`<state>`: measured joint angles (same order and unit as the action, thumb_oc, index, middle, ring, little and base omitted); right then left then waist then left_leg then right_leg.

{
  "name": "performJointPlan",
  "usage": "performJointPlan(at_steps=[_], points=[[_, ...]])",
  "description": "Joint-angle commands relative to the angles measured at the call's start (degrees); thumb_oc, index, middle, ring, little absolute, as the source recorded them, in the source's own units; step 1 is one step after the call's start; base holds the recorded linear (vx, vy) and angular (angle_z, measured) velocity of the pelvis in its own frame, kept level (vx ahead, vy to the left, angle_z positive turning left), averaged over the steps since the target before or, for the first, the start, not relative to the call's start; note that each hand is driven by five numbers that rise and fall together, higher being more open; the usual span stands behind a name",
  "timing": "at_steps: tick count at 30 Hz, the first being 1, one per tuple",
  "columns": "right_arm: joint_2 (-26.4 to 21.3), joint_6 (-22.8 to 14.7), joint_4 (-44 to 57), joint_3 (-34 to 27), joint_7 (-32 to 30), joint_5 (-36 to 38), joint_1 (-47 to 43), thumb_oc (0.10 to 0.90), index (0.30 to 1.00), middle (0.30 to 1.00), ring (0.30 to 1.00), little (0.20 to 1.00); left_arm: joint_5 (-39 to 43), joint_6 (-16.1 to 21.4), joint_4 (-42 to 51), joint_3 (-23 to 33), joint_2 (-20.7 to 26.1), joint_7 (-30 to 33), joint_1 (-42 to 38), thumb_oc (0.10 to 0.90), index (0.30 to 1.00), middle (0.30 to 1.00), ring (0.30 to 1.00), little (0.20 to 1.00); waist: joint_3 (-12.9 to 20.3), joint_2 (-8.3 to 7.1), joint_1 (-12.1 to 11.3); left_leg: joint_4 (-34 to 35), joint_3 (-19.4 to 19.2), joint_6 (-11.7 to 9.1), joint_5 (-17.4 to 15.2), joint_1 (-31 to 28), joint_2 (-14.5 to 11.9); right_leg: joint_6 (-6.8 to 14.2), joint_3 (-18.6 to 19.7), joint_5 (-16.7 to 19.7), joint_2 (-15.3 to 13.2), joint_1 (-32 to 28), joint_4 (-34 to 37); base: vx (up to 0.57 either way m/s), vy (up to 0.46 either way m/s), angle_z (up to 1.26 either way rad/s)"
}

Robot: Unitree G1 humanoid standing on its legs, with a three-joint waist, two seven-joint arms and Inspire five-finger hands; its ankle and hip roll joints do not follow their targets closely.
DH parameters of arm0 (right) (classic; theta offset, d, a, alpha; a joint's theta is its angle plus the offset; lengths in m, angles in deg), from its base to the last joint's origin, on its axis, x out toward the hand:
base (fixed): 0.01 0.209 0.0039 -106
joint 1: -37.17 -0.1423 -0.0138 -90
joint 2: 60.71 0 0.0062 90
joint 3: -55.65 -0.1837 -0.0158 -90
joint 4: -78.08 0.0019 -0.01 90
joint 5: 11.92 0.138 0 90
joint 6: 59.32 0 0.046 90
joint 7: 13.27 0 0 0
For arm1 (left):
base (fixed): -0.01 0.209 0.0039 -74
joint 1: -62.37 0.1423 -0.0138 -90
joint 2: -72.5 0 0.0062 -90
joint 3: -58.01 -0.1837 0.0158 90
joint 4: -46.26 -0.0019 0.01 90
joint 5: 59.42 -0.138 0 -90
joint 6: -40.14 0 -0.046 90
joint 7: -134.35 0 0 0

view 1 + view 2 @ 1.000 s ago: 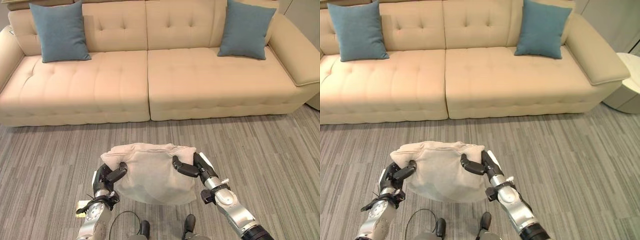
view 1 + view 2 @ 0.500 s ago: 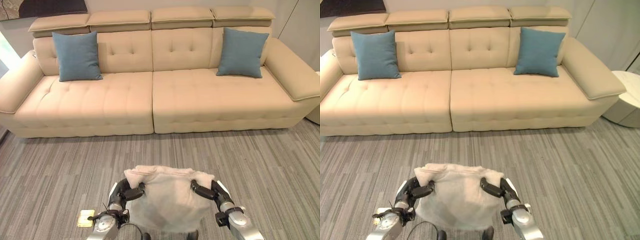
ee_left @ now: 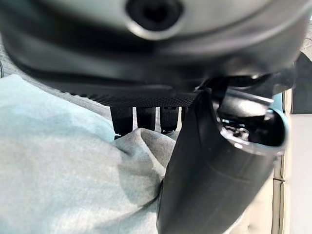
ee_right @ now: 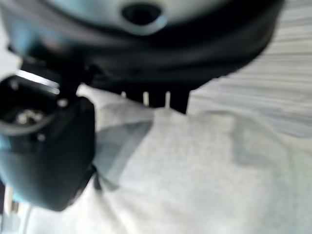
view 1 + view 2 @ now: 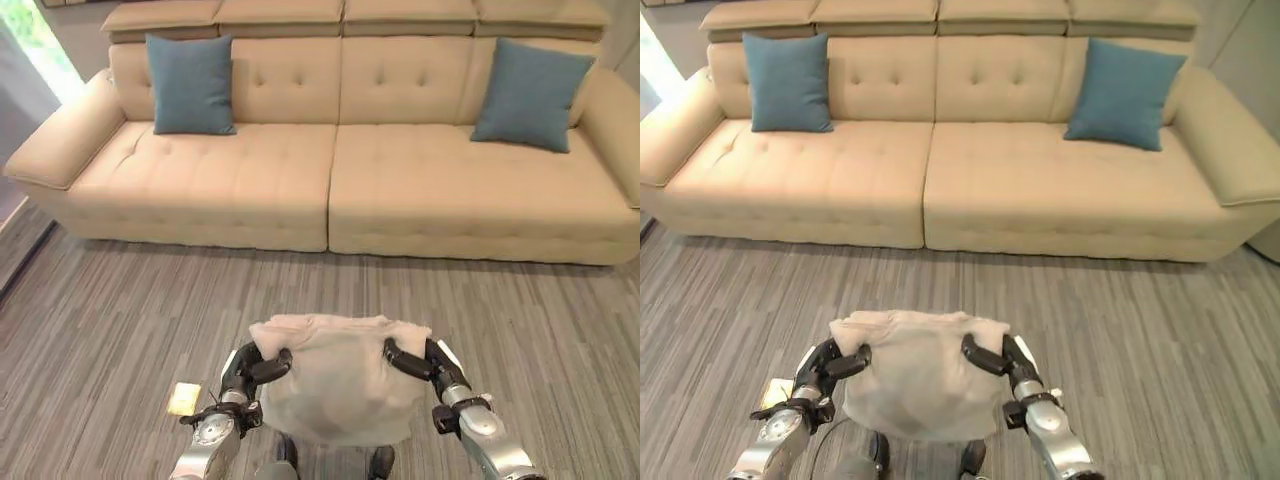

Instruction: Pick up all the scattered cushions and arrange them neatly on the sofa.

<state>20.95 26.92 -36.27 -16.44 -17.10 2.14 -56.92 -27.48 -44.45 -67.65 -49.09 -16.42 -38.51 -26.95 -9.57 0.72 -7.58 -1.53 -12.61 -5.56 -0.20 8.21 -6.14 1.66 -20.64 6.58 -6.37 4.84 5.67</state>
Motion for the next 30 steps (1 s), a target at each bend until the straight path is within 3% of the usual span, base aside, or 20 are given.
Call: performJointPlan(at_steps=[1,2,4,5,6,7,10,11,12,14,17,19,20,21,23,24,27,28,29,30], points=[[7.0,-7.3,12.4,4.1,4.4,3.5,-5.6,0.4,0.3,0.3,0.3,0.3,1.0,7.7,11.3,-4.6,-1.4,-3.7,-7.0,0.4,0.3,0.3,0.3,0.3,4.8,-2.94,-2.5,-3.0,2.3,1.1,4.0,6.4,1.0,8.1,-3.3,-12.7,-1.1,-14.4,-7.2,0.31,0.268,-0.42],[7.2,-7.3,12.5,4.2,4.8,2.9,-6.0,0.4,0.3,0.3,0.3,0.3,1.1,7.5,12.1,-5.0,-0.9,-3.5,-7.9,0.4,0.3,0.3,0.3,0.3,4.5,-3.7,-2.5,-4.2,2.0,2.4,2.5,5.4,2.0,10.1,-3.5,-10.1,-3.9,-13.0,-14.1,0.33,0.32,-0.24],[7.3,-6.9,13.9,4.3,5.3,2.6,-6.1,0.4,0.3,0.3,0.3,0.3,0.7,7.4,12.3,-5.3,-0.4,-3.4,-8.3,0.4,0.3,0.3,0.3,0.3,4.5,-3.49,-1.6,-4.3,2.0,4.4,0.0,2.0,3.0,11.9,-3.3,-5.3,-8.4,-10.6,-24.6,0.37,0.328,0.08],[7.0,-7.0,14.6,4.1,5.3,2.4,-6.1,0.4,0.3,0.3,0.3,0.3,0.4,7.6,12.3,-5.5,0.0,-2.9,-8.6,0.4,0.3,0.3,0.3,0.3,4.3,-3.34,-1.0,-4.2,2.4,5.4,-0.9,0.5,3.7,11.9,-1.8,-2.2,-9.1,-9.5,-29.1,0.57,0.41,0.23],[6.7,-7.0,16.0,3.6,5.7,2.1,-5.4,0.4,0.3,0.3,0.3,0.3,-0.3,7.8,12.3,-5.8,0.3,-2.1,-9.6,0.4,0.3,0.3,0.3,0.3,3.7,-1.65,1.2,-1.8,4.4,6.3,-1.8,-4.2,3.8,10.4,1.7,-2.4,-7.3,-2.2,-37.3,0.44,0.295,0.36],[6.7,-7.0,16.0,3.6,5.7,2.1,-5.4,0.4,0.3,0.3,0.3,0.3,-0.3,7.8,12.3,-5.8,0.2,-2.1,-9.7,0.4,0.3,0.3,0.3,0.3,3.8,-1.58,1.2,-1.7,4.3,6.3,-1.7,-4.1,3.8,10.4,1.7,-2.3,-7.3,-2.1,-37.2,0.41,0.231,0.33],[6.5,-7.1,16.1,3.3,5.8,2.7,-5.1,0.4,0.3,0.3,0.3,0.3,-0.9,7.9,12.1,-5.8,0.2,-2.2,-10.4,0.4,0.3,0.3,0.3,0.3,3.4,-1.14,3.3,-0.2,5.5,5.8,-3.0,-7.2,4.5,9.7,0.4,-4.0,-6.9,0.7,-32.5,0.33,0.047,0.45],[6.5,-7.0,15.3,2.5,5.5,3.3,-5.0,0.4,0.3,0.3,0.3,0.3,-2.3,7.6,12.0,-6.2,0.3,-2.5,-11.3,0.4,0.3,0.3,0.3,0.3,3.4,-1.24,5.2,0.3,6.5,4.8,-5.0,-10.1,5.1,8.4,-1.3,-6.1,-5.9,2.0,-23.6,0.83,-0.089,0.36],[5.9,-7.0,14.5,0.9,4.6,2.7,-4.5,0.4,0.3,0.3,0.3,0.3,-4.8,7.4,11.4,-6.1,-0.2,-3.3,-12.3,0.4,0.3,0.3,0.3,0.3,3.6,-1.52,7.7,1.7,8.7,3.1,-7.9,-15.6,5.0,9.3,-0.3,-3.5,-4.0,6.1,-8.1,0.99,-0.127,0.65],[5.7,-6.7,14.0,-0.5,4.4,0.9,-3.8,0.4,0.3,0.3,0.3,0.3,-6.1,7.8,11.1,-5.4,-0.4,-3.7,-13.4,0.4,0.3,0.3,0.3,0.3,4.2,-1.02,8.8,2.1,8.6,1.9,-9.6,-19.6,3.7,10.9,-4.2,-0.1,-5.9,10.1,-3.3,0.83,-0.166,1.03],[5.4,-6.8,14.2,-1.1,4.1,1.0,-3.0,0.4,0.3,0.3,0.3,0.3,-5.9,8.1,10.6,-5.9,-0.6,-3.7,-14.5,0.4,0.3,0.3,0.3,0.3,4.7,-0.78,9.7,0.6,9.5,1.5,-11.0,-22.2,2.7,10.8,-3.2,0.7,-4.9,9.2,-3.5,0.4,-0.122,0.42],[5.4,-6.9,13.2,-1.2,3.9,1.0,-2.9,0.4,0.3,0.3,0.3,0.3,-6.6,8.3,10.2,-6.4,-1.9,-3.6,-14.1,0.4,0.3,0.3,0.3,0.3,5.8,-0.6,10.9,-7.0,10.7,-0.4,-8.8,-21.9,2.2,8.8,-0.4,1.4,-2.5,6.8,-4.1,0.58,-0.246,0.36],[4.5,-7.3,13.2,-1.4,3.4,1.4,-2.8,0.4,0.3,0.3,0.3,0.3,-5.7,8.5,10.2,-6.8,-2.4,-3.5,-13.8,0.4,0.3,0.3,0.3,0.3,5.2,-0.39,10.6,-24.6,10.7,-3.5,-0.5,-14.8,0.5,6.6,0.3,0.6,-0.6,3.1,-4.1,0.53,-0.32,0.31],[4.3,-7.7,13.4,-1.6,2.7,1.8,-2.9,0.4,0.3,0.3,0.3,0.3,-5.5,8.5,9.8,-6.6,-2.1,-3.0,-14.0,0.4,0.3,0.3,0.3,0.3,4.3,-1.16,10.1,-34.8,10.4,-4.4,3.4,-10.3,0.2,4.5,0.4,-0.2,0.0,0.5,-4.0,0.41,-0.338,-0.06],[3.5,-7.4,13.7,-2.3,1.3,1.1,-3.5,0.4,0.3,0.3,0.3,0.3,-4.8,8.2,10.6,-7.0,-1.9,-2.9,-14.1,0.4,0.3,0.3,0.3,0.3,3.4,-2.7,9.5,-41.0,7.6,-2.0,2.8,-4.9,-1.2,2.6,1.4,-2.2,0.6,-2.4,-2.9,0.31,-0.23,-0.67],[3.3,-7.2,13.8,-2.3,1.1,1.0,-3.5,0.4,0.3,0.3,0.3,0.3,-4.9,8.1,10.4,-7.3,-2.1,-2.9,-14.1,0.4,0.3,0.3,0.3,0.3,3.1,-2.02,8.8,-40.9,6.7,-1.3,0.6,-3.4,-2.1,2.4,2.3,-3.1,1.9,-3.9,-2.4,0.22,-0.1,-0.83],[3.3,-7.2,13.8,-2.2,0.9,1.0,-3.4,0.4,0.3,0.3,0.3,0.3,-5.3,7.8,10.0,-7.5,-2.3,-2.6,-14.4,0.4,0.3,0.3,0.3,0.3,3.2,-2.35,8.2,-38.8,6.9,-0.3,-1.1,-1.2,-0.4,2.4,3.1,-4.0,2.1,-4.7,-2.1,0.23,-0.008,-0.54],[3.6,-7.7,14.0,-1.9,0.6,0.8,-3.0,0.4,0.3,0.3,0.3,0.3,-6.1,7.6,10.0,-7.3,-2.7,-2.0,-14.1,0.4,0.3,0.3,0.3,0.3,3.4,-2.66,7.3,-29.8,6.5,1.6,-4.2,2.1,2.2,3.4,4.9,-5.5,3.0,-6.6,-1.2,0.38,0.037,-0.52],[3.8,-8.0,13.7,-1.7,0.6,0.8,-3.2,0.4,0.3,0.3,0.3,0.3,-6.3,7.6,9.9,-7.5,-2.9,-1.8,-13.9,0.4,0.3,0.3,0.3,0.3,3.5,-2.52,6.9,-22.7,6.6,1.9,-4.1,2.5,2.5,3.7,5.6,-6.4,3.5,-7.3,-1.1,0.68,0.113,-0.48],[4.0,-8.3,12.9,-0.9,0.7,0.5,-3.9,0.4,0.3,0.3,0.3,0.3,-6.7,7.7,10.0,-7.0,-2.5,-1.4,-13.0,0.4,0.3,0.3,0.3,0.3,3.4,-1.27,5.1,-6.7,8.9,1.3,2.1,3.3,2.7,4.0,7.2,-8.2,5.6,-9.8,-0.7,0.49,0.116,-0.64]])
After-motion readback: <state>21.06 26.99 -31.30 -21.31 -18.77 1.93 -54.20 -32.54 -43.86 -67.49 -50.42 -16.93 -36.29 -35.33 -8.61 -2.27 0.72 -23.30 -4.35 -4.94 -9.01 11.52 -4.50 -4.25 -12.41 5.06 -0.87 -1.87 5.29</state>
